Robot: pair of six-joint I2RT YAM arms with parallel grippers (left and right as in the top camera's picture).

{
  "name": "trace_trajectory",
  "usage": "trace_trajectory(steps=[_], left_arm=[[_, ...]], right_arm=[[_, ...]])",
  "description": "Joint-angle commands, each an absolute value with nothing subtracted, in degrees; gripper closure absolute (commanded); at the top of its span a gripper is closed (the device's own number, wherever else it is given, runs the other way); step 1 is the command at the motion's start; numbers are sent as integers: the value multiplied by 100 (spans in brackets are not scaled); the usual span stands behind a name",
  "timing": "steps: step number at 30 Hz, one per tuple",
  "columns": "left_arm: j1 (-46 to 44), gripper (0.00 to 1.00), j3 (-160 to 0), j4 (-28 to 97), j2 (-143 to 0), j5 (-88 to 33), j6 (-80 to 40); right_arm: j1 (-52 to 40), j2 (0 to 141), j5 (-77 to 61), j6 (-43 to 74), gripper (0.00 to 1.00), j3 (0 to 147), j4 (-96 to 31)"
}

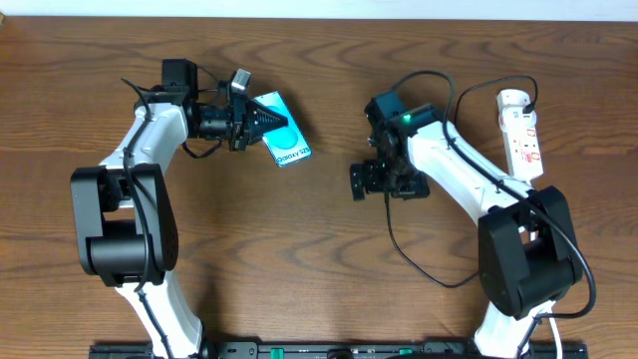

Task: Plug charger to phone and switch on socket
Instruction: 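Release the phone from the right gripper and move right gripper toward power strip, then lower the right gripper and grasp the black charger cable plug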

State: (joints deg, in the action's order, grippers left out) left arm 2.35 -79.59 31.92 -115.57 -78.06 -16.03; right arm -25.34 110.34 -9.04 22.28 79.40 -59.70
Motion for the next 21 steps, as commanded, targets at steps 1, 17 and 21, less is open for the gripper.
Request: trace_trajectory(steps=[1,17,21], left_arm=[[244,93,-8003,3188,-11583,-7994,-1507],[244,93,-8003,3188,-11583,-7992,-1507],[244,93,-8003,3186,-11583,-7990,-1507]], right_arm=[[-2545,11085,-860,2617,5,7752,-5859],[-2416,11679,-829,3000,25,7752,-5780],[-2381,11679,-854,2998,26,7800,-5754]])
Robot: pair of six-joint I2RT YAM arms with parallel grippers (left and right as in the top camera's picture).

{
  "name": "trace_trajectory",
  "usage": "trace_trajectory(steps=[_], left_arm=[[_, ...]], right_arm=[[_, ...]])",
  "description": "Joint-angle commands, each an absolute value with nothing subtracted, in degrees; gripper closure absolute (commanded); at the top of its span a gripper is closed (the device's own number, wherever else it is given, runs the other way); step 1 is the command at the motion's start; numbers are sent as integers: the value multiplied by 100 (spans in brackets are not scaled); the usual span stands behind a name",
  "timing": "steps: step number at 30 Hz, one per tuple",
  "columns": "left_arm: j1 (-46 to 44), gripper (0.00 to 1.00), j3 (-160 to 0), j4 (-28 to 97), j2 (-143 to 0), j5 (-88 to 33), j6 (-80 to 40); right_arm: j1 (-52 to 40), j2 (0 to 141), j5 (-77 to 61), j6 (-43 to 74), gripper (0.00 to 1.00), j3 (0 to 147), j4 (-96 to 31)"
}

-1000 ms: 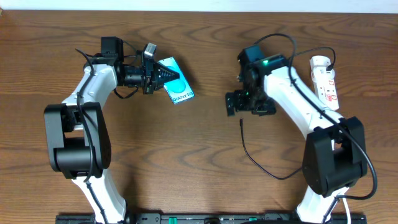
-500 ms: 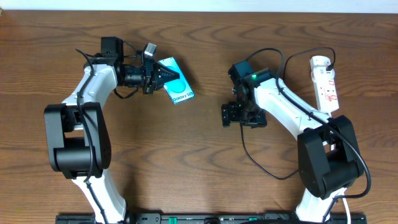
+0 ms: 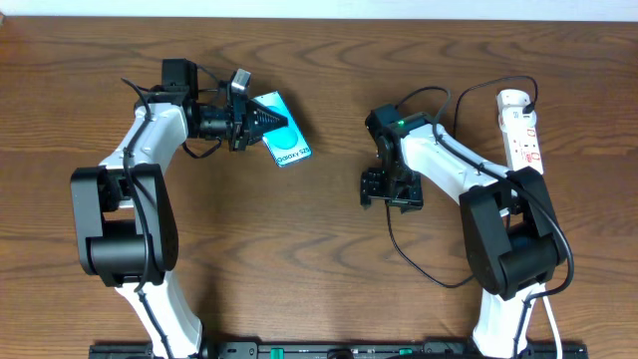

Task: Plug charger to phone and switch on socket
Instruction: 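Lower the right gripper and grasp the black charger cable plug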

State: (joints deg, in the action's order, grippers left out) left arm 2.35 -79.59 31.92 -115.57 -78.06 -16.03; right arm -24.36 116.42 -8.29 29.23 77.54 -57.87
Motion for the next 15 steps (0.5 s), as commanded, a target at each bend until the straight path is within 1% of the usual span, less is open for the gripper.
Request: trace_trajectory(steps=[1,2,4,6,7,8,10,15], left_arm=[[244,92,-8003,3186,-11583,-7990,-1507],[244,93,-8003,3186,-11583,-7990,-1505],[244,93,-8003,3186,-11583,-7990,-1507],[244,93,-8003,3186,-11583,-7990,-1507],[244,93,-8003,3188,-11583,-7990,-1507],[244,93,-8003,3188,-11583,-7990,-1507],[244,93,-8003,3188,-11583,-7990,-1507],[244,93,-8003,3188,-11583,-7990,-1507]], right_arm=[[-2377,11679,-854,2998,27,7800,-5745],[-2366,11679,-854,2998,27,7800,-5743],[-2366,11681,-851,2998,34,7800,-5723],[-2366,11681,-851,2998,41,7800,-5710],[-2366,11681,-851,2998,46,7800,-5697],[-2366,11681,-851,2998,48,7800,-5697],[-2366,11681,-851,2998,55,7800,-5697],[-2366,11681,-851,2995,63,7800,-5653]])
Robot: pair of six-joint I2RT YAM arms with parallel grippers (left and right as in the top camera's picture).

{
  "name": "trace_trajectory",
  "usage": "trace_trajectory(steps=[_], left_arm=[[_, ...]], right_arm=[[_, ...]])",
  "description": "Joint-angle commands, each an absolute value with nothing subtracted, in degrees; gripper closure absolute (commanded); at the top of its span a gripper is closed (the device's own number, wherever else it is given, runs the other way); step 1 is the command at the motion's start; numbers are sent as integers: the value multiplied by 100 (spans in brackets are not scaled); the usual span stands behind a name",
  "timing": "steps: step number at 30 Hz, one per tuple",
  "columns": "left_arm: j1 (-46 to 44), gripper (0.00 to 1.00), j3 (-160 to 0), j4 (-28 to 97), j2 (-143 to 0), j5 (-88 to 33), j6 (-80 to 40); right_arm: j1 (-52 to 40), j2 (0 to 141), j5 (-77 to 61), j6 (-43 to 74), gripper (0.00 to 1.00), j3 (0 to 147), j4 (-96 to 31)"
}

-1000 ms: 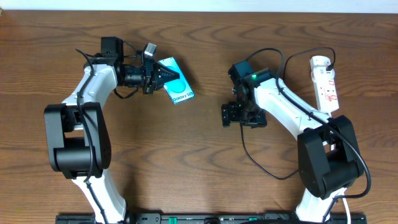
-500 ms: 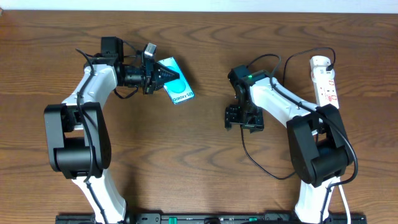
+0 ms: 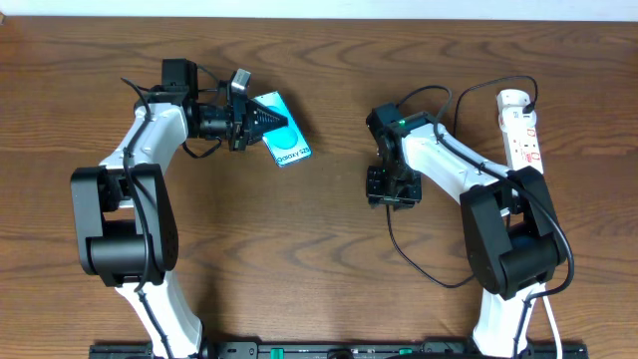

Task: Plug charger to phone and switch on socket
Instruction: 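Lower the right gripper and grasp the black charger cable plug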

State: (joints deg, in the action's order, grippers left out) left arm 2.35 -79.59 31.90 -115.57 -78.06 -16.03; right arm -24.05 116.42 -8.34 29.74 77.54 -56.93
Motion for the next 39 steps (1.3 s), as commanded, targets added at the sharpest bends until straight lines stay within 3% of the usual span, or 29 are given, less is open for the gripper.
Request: trace_trajectory(steps=[1,10,15,29,35,39], left_arm=[[244,93,-8003,3188,-11583,-7990,-1507],[244,93,-8003,3190,-11583,-7990,-1507],[244,93,-8003,3208,-11583,-7990,-1507],[244,93,-8003,3210,-11583,-7990,-1507],[244,93,-8003,3210,-11583,-7988,-1507],[244,93,-8003,3210,-11583,-7990,-1507]], right_arm=[[-2366,11681,-851,2995,64,7800,-5651],[-2366,11681,-851,2995,74,7800,-5653],[-2366,11681,-851,2998,86,7800,-5651],[-2366,11681,-847,2993,91,7800,-5631],[-2366,11681,-847,2993,99,7800,-5612],[-2366,11681,-845,2995,99,7800,-5610]])
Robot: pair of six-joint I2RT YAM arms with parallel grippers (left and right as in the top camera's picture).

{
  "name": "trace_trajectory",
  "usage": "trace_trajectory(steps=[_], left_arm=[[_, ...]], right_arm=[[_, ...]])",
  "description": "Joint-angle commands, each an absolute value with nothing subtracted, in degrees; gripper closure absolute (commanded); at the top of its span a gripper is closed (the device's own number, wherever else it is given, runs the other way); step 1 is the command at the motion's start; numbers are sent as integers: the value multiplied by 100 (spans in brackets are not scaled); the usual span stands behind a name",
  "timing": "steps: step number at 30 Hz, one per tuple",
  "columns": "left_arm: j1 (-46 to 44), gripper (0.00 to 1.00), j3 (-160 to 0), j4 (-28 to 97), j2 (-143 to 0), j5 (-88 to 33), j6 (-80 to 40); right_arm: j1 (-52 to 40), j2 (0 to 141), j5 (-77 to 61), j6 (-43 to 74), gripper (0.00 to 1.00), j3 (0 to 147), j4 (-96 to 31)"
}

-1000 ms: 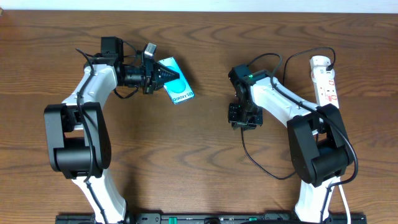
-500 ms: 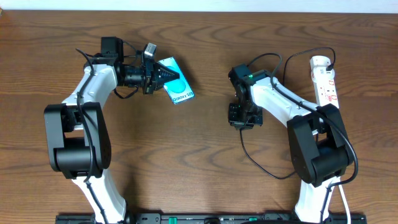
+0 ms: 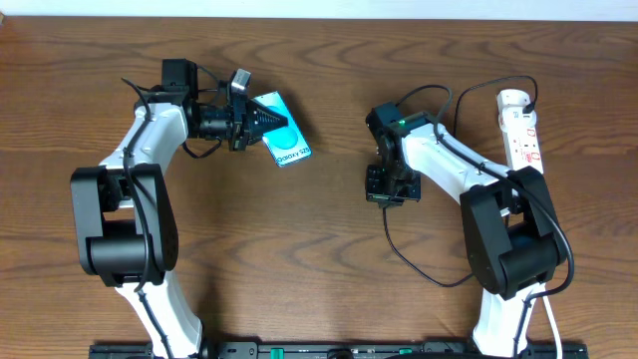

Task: Plug charger to phone and switch on socket
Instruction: 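Lower the right gripper and grasp the black charger cable plug, then lift the cable plug with the right gripper toward the phone's bottom port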

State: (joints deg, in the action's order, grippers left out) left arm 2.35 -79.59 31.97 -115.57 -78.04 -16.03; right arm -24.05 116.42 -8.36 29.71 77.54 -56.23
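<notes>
The light-blue phone [image 3: 284, 142] lies flat at the upper middle of the table. My left gripper [image 3: 271, 124] reaches in from the left, its dark fingers drawn together over the phone's upper left edge. The black charger cable [image 3: 419, 271] runs from the white socket strip [image 3: 520, 135] in a loop down the table and up to my right gripper [image 3: 385, 191]. That gripper points down at the table right of centre, shut around the cable's free end. The plug tip is hidden beneath it.
Cable slack arches over the right arm near the strip [image 3: 454, 95]. The arm bases stand at the front left [image 3: 120, 239] and front right [image 3: 518, 249]. Bare wood lies between the phone and the right gripper.
My right gripper's span looks slightly narrower and sits a touch to the left. The left gripper and the phone have not moved.
My right gripper stood wide over the cable end at mid-table, then sat a little to the right and lower with a smaller span, then narrower still, and now sits shut there. The left gripper stayed on the phone throughout.
</notes>
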Motion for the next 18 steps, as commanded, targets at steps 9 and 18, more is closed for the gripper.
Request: trace_trajectory(steps=[9,18], left_arm=[[250,93,-8003,3208,-11583,-7994,-1509],[344,93,-8003,3166,-11583,-8016,-1680]], right_arm=[[-2294,11679,-854,2797,99,8036,-5767],[-1977,11679,-1638,1728,99,9778,-6729]])
